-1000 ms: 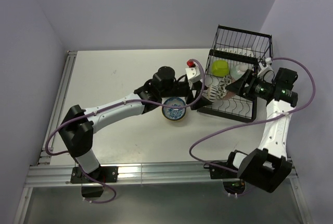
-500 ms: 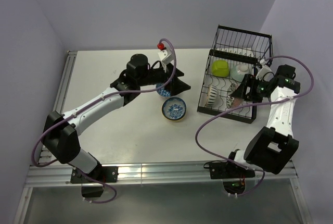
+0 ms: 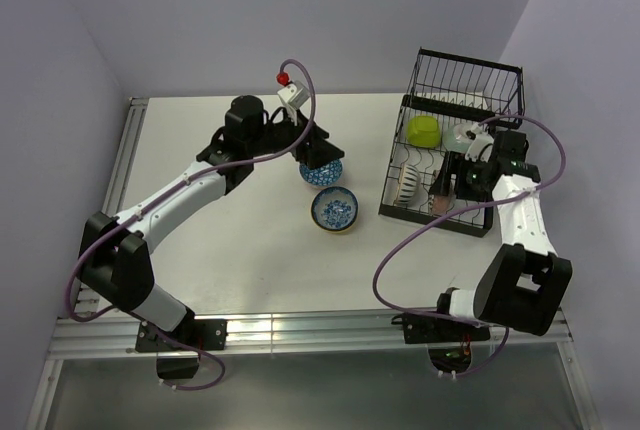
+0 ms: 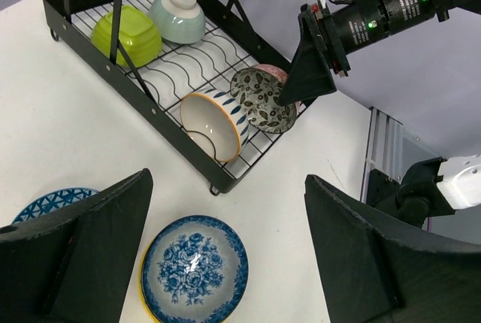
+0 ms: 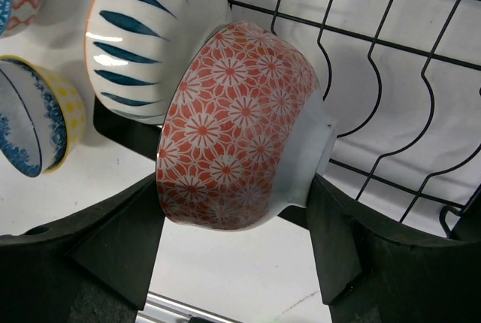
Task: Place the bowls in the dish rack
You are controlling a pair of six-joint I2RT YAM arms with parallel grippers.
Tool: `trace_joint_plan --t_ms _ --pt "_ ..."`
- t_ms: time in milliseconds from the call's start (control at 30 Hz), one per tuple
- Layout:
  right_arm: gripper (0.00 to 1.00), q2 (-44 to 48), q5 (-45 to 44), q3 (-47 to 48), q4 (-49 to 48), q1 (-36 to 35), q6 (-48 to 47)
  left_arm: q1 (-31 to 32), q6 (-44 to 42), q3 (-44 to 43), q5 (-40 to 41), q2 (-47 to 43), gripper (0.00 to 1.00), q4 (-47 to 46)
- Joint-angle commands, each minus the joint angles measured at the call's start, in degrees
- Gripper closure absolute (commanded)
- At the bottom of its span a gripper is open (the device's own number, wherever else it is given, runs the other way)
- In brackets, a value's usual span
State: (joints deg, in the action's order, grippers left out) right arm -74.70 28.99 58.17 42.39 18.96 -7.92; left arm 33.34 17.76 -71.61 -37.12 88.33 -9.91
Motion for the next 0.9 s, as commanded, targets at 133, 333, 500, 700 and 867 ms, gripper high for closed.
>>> trace_joint_plan --t_ms 133,333,500,700,867 --pt "1.0 0.61 -1.05 -1.57 -7.85 -1.73 2.21 -0.56 0.08 0.42 -1.29 -1.24 0.12 -0.2" --pt "1.0 -0.18 0.01 -0.96 -8.55 -2.87 2.39 -1.26 2.46 0.07 -1.81 -0.01 0.12 -0.37" --pt "1.0 -1.5 -0.43 -0.52 -8.73 -4.02 2.39 -1.7 2.89 -0.37 -2.07 0.52 0.11 -0.28" --pt "1.0 -3.08 -2.27 -0.69 -10.57 -5.42 3.35 -1.79 2.63 -0.28 -1.9 0.79 0.11 -0.11" --pt "1.0 -4.49 -4.03 -0.34 -10.22 -7.09 4.05 -1.79 1.93 -0.54 -1.72 0.79 0.11 1.12"
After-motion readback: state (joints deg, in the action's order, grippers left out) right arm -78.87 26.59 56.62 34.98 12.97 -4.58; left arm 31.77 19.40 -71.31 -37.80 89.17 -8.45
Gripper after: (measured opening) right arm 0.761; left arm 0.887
